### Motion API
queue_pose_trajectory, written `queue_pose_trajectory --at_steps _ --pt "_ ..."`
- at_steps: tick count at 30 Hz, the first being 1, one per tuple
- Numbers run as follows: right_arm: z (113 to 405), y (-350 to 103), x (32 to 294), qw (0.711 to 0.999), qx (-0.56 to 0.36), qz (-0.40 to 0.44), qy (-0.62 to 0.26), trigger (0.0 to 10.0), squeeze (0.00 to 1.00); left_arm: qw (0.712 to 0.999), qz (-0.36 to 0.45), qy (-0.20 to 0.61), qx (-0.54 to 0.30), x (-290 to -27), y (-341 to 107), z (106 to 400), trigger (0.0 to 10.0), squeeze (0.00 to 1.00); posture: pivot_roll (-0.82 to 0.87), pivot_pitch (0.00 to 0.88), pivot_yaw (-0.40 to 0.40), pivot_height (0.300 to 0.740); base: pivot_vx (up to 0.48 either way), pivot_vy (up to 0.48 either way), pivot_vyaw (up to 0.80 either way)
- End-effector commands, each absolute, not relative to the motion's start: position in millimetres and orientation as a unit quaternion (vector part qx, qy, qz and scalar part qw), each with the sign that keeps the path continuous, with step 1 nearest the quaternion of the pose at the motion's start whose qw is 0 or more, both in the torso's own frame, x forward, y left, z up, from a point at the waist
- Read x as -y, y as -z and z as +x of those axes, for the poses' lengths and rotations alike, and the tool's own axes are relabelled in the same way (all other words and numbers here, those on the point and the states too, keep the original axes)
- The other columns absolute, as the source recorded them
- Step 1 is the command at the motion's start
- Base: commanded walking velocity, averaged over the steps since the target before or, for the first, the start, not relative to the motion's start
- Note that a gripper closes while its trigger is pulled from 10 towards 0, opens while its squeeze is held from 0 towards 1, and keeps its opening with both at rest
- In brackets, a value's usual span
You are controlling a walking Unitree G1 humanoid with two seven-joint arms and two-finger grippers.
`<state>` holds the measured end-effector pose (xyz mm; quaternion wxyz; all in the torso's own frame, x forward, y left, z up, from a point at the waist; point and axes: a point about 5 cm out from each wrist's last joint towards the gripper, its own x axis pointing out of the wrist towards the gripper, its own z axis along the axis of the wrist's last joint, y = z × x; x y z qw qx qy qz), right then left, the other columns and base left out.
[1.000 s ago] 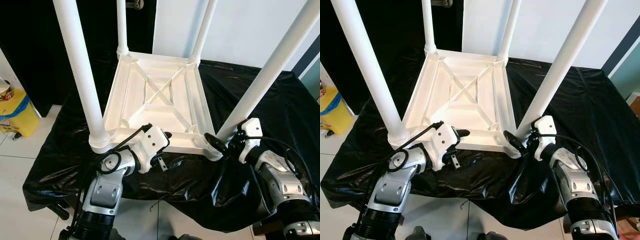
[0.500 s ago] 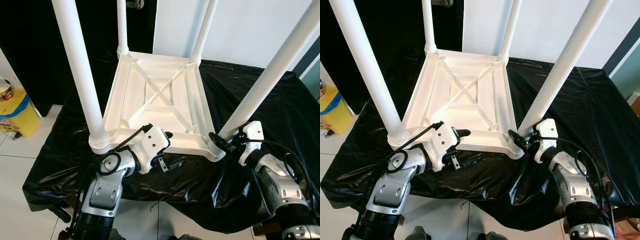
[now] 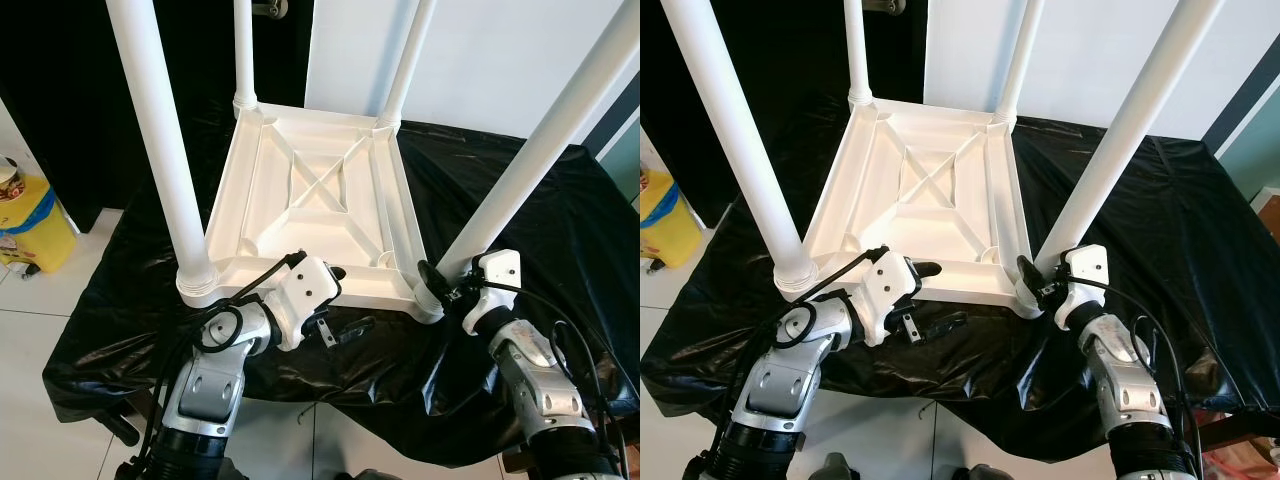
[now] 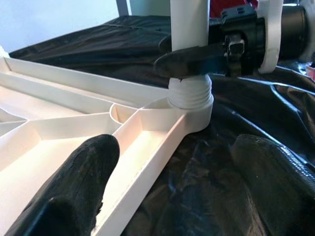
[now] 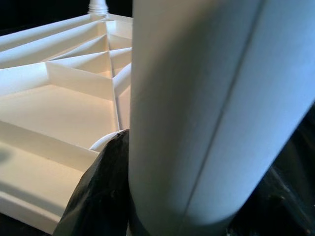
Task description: Building children table
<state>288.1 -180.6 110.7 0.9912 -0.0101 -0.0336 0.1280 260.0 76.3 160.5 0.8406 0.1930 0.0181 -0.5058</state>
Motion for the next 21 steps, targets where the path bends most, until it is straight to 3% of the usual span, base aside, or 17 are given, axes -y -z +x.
queue_pose_trajectory --at_steps 1,9,21 --pt "288.1 -112.0 180.1 0.993 0.031 -0.030 -0.109 10.0 0.00 0.871 0.188 0.453 -0.008 -76.6 -161.6 262.8 10.0 0.00 0.14 0.025 -0.179 0.740 0.000 0.000 0.00" --pt "286.4 -117.4 162.4 0.999 0.044 -0.010 -0.020 10.0 0.00 0.875 0.188 0.447 -0.005 -77.8 -163.3 263.2 10.0 0.00 0.15 0.019 -0.190 0.740 0.000 0.000 0.00" --pt "283.3 -118.6 147.4 0.999 0.035 0.005 -0.004 10.0 0.00 0.877 0.190 0.442 -0.005 -79.4 -164.8 263.0 10.0 0.00 0.16 0.024 -0.197 0.740 0.000 0.000 0.00"
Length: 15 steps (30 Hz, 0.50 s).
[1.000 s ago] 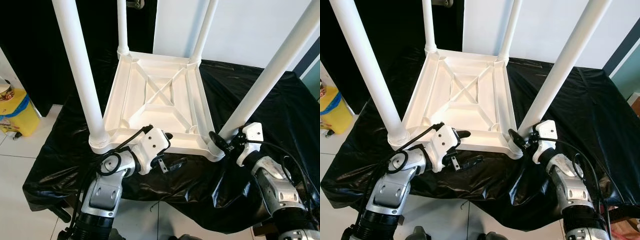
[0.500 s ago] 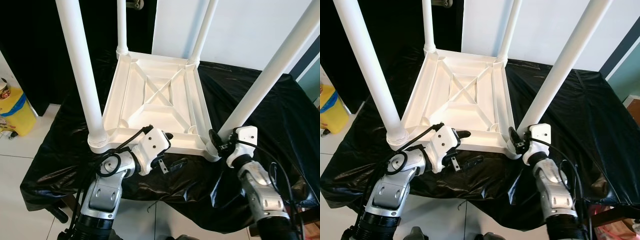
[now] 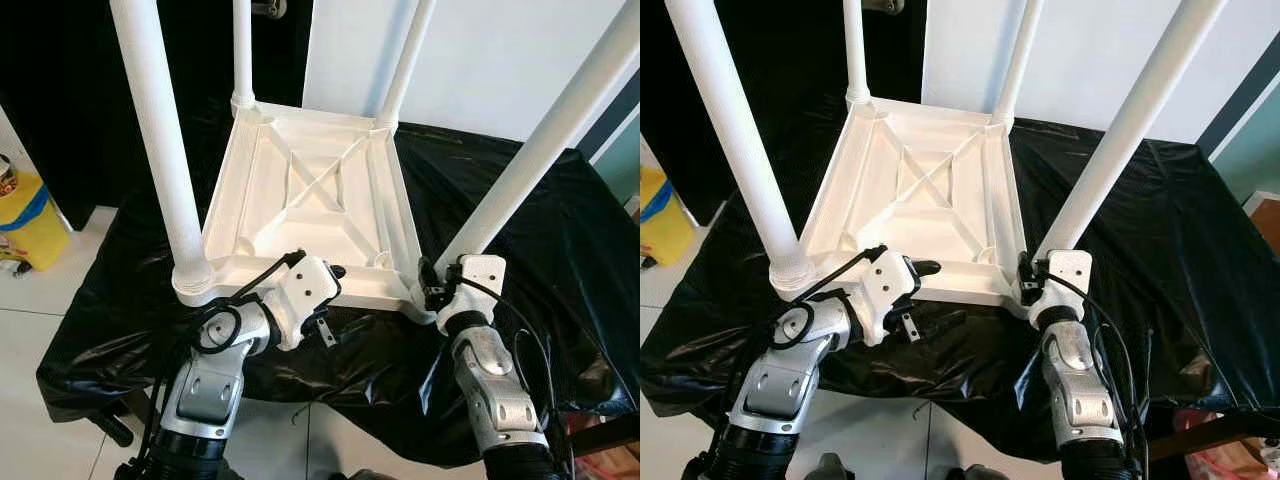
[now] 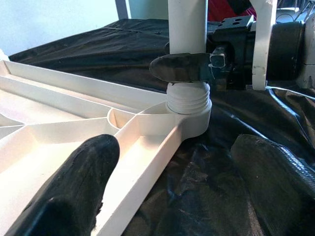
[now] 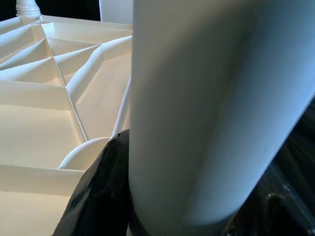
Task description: Building children table
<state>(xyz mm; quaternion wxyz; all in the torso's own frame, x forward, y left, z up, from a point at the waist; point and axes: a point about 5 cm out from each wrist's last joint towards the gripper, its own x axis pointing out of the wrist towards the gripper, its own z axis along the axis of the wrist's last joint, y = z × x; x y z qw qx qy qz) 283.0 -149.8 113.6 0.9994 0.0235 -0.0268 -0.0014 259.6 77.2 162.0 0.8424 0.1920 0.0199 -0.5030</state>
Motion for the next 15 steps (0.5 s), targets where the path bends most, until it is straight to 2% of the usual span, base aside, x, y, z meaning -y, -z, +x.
queue_pose_trajectory --at_steps 1,15 --pt "283.3 -118.9 146.9 0.999 0.035 0.004 -0.001 10.0 0.00 0.877 0.190 0.441 -0.005 -79.8 -165.1 262.9 10.0 0.00 0.16 0.024 -0.198 0.740 0.000 0.000 0.00" --pt "283.2 -120.9 145.8 0.999 0.036 0.007 0.002 10.0 0.00 0.878 0.191 0.439 -0.005 -80.7 -166.4 262.2 10.0 0.00 0.17 0.027 -0.199 0.740 0.000 0.000 0.00"
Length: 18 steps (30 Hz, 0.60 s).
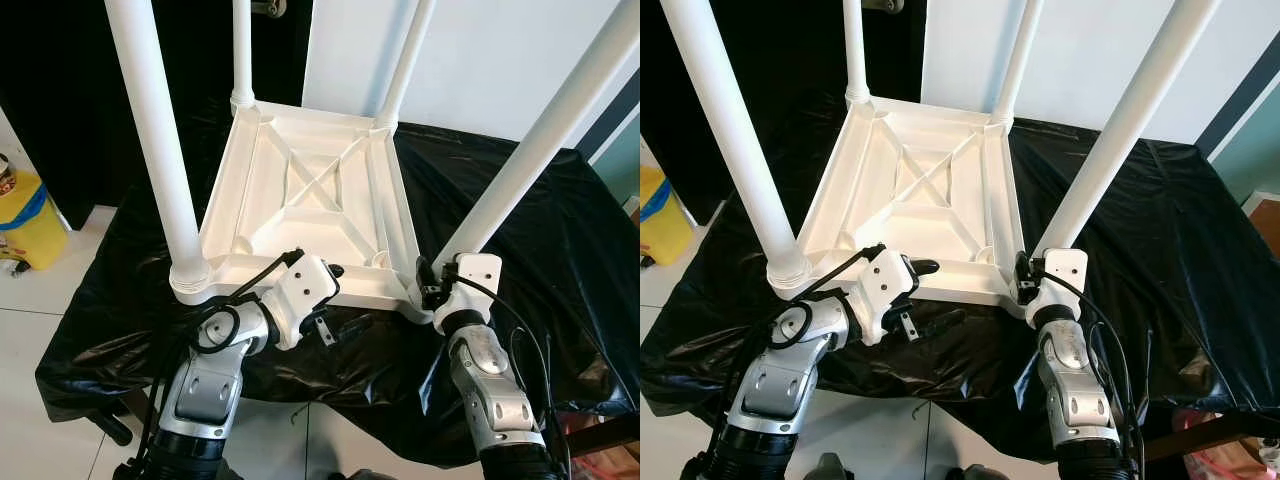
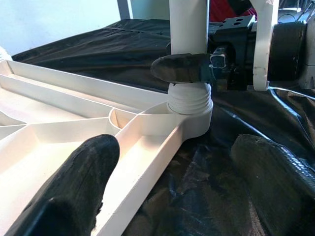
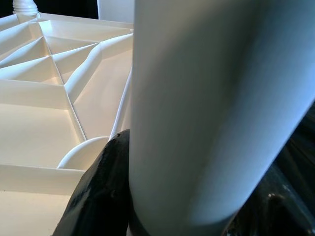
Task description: Building children table
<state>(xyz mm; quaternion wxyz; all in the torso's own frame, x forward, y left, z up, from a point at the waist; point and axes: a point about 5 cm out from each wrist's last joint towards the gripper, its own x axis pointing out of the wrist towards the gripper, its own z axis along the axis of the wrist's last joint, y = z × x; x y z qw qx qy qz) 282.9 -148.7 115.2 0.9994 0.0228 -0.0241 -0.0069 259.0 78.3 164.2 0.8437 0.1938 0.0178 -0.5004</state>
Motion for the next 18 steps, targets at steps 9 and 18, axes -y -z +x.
queue_pose_trajectory --at_steps 9,18 --pt "286.2 -132.3 150.4 0.998 0.067 0.012 -0.011 10.0 1.00 0.879 0.191 0.438 -0.004 -80.0 -167.0 263.4 10.0 0.00 0.17 0.025 -0.202 0.740 0.000 0.000 0.00" --pt "285.2 -139.0 156.7 0.994 0.081 0.014 -0.070 10.0 1.00 0.879 0.191 0.436 -0.005 -80.8 -167.0 262.3 10.0 0.00 0.17 0.030 -0.204 0.740 0.000 0.000 0.00"
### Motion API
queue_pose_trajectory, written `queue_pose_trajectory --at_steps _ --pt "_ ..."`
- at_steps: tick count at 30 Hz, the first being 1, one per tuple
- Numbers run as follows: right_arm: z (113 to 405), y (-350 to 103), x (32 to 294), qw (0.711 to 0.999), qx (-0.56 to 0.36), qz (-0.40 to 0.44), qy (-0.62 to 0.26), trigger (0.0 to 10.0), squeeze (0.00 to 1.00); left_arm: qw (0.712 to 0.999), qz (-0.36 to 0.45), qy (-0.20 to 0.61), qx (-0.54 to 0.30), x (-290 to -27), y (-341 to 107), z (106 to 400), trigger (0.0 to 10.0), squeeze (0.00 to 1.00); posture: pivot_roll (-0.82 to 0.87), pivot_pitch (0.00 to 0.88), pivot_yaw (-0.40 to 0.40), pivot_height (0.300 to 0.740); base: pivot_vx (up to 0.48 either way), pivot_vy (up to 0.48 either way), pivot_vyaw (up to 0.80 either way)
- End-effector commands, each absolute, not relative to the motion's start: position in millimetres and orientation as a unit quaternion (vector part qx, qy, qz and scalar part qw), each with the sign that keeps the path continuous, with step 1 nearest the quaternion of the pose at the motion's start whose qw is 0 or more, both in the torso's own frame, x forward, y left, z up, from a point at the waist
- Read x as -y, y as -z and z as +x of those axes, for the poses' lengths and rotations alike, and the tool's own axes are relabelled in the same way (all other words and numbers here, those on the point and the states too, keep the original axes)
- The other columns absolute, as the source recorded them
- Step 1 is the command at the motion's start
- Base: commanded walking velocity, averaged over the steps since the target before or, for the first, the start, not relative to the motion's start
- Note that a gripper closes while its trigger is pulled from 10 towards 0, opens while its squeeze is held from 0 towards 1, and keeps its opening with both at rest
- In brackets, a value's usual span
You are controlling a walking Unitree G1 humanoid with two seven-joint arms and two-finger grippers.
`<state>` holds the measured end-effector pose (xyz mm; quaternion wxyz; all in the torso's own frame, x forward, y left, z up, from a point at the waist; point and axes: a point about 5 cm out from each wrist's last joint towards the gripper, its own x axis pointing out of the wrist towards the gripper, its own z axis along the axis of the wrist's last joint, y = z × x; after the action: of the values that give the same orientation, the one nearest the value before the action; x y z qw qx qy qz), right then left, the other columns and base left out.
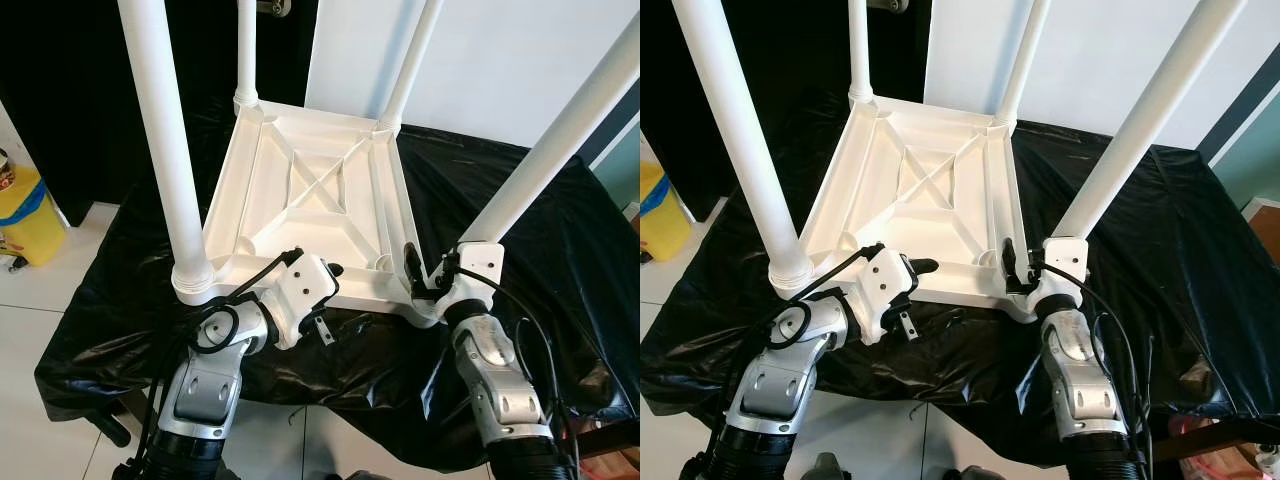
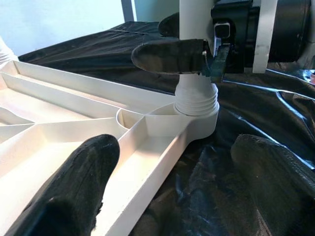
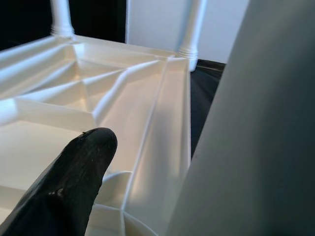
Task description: Building children table
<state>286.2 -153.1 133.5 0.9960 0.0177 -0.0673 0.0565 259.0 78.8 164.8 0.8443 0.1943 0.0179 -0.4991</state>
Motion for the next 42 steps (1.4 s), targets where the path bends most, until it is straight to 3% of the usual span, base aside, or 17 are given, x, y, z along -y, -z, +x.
queue_pose_trajectory --at_steps 1,2,3,4,14,20,21,22,23,24,25,35,36,42 --pt "285.2 -139.0 156.7 0.994 0.081 0.014 -0.070 10.0 1.00 0.879 0.191 0.436 -0.005 -80.8 -167.0 262.3 10.0 0.00 0.17 0.030 -0.204 0.740 0.000 0.000 0.00" --pt "284.9 -138.7 158.1 0.993 0.079 0.014 -0.084 10.0 0.88 0.880 0.191 0.436 -0.005 -81.2 -166.9 262.3 10.0 0.00 0.17 0.032 -0.203 0.740 0.000 0.000 0.00" --pt "284.7 -138.7 159.4 0.992 0.078 0.012 -0.096 10.0 0.06 0.880 0.191 0.435 -0.006 -81.6 -166.9 262.4 10.0 0.00 0.17 0.032 -0.201 0.740 0.000 0.000 0.00" --pt "284.2 -138.7 161.5 0.990 0.079 0.006 -0.115 10.0 0.00 0.880 0.191 0.435 -0.006 -82.2 -167.1 262.4 10.0 0.00 0.17 0.033 -0.199 0.740 0.000 0.000 0.00" --pt "293.8 -136.9 174.2 0.971 0.064 -0.045 -0.226 10.0 0.00 0.879 0.197 0.435 -0.005 -85.0 -169.5 264.7 10.0 0.00 0.17 0.033 -0.178 0.740 0.000 0.000 0.00" --pt "301.1 -137.6 173.8 0.965 0.065 -0.063 -0.244 9.9 0.00 0.878 0.198 0.436 -0.004 -84.8 -170.5 265.2 10.0 0.00 0.17 0.036 -0.176 0.740 0.000 0.000 0.00" --pt "301.5 -137.6 173.2 0.965 0.066 -0.063 -0.246 6.4 0.00 0.878 0.198 0.435 -0.004 -84.9 -170.5 265.1 10.0 0.00 0.17 0.036 -0.176 0.740 0.000 0.000 0.00" --pt "301.5 -137.6 173.2 0.965 0.066 -0.063 -0.246 6.4 0.00 0.878 0.198 0.435 -0.004 -84.9 -170.5 265.1 10.0 0.00 0.17 0.036 -0.176 0.740 0.000 0.000 0.00" --pt "301.6 -137.2 172.6 0.965 0.065 -0.062 -0.247 4.1 0.00 0.878 0.198 0.435 -0.004 -85.1 -170.6 265.1 10.0 0.00 0.17 0.036 -0.176 0.740 0.000 0.000 0.00" --pt "301.6 -137.2 172.6 0.965 0.065 -0.062 -0.247 4.1 0.00 0.878 0.198 0.435 -0.004 -85.1 -170.6 265.1 10.0 0.00 0.17 0.036 -0.176 0.740 0.000 0.000 0.00" --pt "301.3 -136.1 172.1 0.965 0.065 -0.062 -0.248 0.0 0.00 0.879 0.197 0.434 -0.004 -85.5 -170.7 264.9 10.0 0.00 0.18 0.037 -0.177 0.740 0.000 0.000 0.00" --pt "298.4 -128.3 174.9 0.966 0.056 -0.060 -0.245 0.0 0.00 0.881 0.196 0.430 -0.005 -86.7 -170.7 263.6 10.0 0.00 0.17 0.045 -0.181 0.740 0.000 0.000 0.00" --pt "298.3 -127.3 175.8 0.968 0.053 -0.057 -0.238 10.0 0.00 0.881 0.196 0.430 -0.005 -86.5 -170.7 263.5 10.0 0.00 0.17 0.046 -0.182 0.740 0.000 0.000 0.00" --pt "295.8 -126.2 173.7 0.979 0.053 -0.042 -0.194 10.0 0.00 0.881 0.194 0.431 -0.005 -85.6 -170.8 263.5 10.0 0.00 0.17 0.049 -0.183 0.740 0.000 0.000 0.00"
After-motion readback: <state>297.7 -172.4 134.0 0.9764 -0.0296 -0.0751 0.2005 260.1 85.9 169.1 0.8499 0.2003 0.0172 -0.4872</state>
